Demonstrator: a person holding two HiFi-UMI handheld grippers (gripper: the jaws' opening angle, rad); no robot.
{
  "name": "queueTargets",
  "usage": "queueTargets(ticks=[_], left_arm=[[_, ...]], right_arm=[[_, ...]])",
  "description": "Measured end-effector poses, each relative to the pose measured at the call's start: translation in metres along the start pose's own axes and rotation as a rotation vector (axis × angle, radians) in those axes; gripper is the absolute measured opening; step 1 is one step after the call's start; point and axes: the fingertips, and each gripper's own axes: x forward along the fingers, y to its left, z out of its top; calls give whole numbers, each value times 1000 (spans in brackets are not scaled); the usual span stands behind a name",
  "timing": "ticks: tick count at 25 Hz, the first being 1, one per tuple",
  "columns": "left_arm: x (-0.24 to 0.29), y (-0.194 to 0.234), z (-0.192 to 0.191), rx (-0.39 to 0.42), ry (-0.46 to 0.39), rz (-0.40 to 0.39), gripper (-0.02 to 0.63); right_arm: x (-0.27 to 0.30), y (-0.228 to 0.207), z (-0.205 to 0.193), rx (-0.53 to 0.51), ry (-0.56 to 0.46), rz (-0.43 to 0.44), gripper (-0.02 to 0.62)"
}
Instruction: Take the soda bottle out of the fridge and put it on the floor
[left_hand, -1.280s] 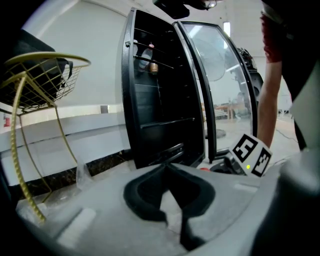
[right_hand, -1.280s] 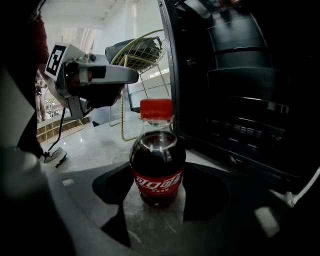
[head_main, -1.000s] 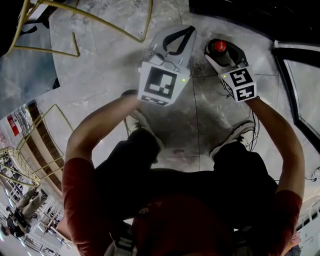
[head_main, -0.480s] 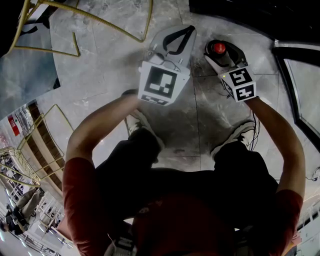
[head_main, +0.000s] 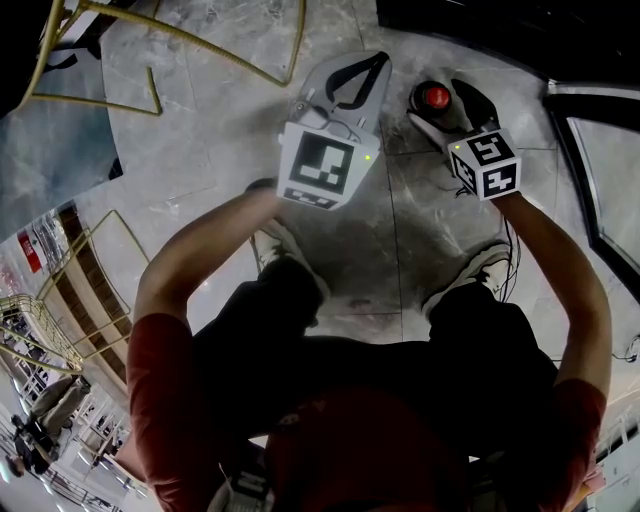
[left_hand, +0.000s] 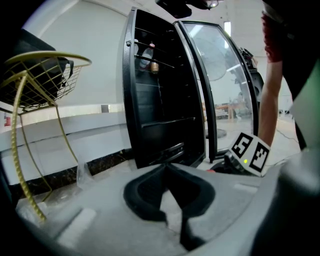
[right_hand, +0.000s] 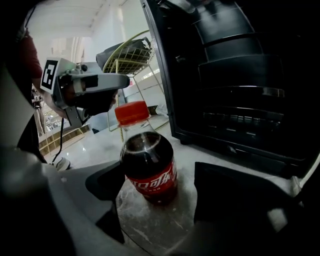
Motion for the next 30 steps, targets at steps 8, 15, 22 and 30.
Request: queueTargets(ticks=[8, 15, 22, 30], left_arm=[[1, 3, 2, -24, 1, 9, 0], [2, 8, 6, -24, -5, 19, 0], [0, 15, 11, -25, -18, 36, 0], [-1, 23, 27, -13, -51, 55, 0]], right_arm=[[-19, 12, 13, -25, -24, 64, 417], [-46, 1, 45, 20, -114, 39, 417], [-74, -2, 72, 38, -191, 53, 417], [-99, -16, 115, -8, -307, 3, 417]])
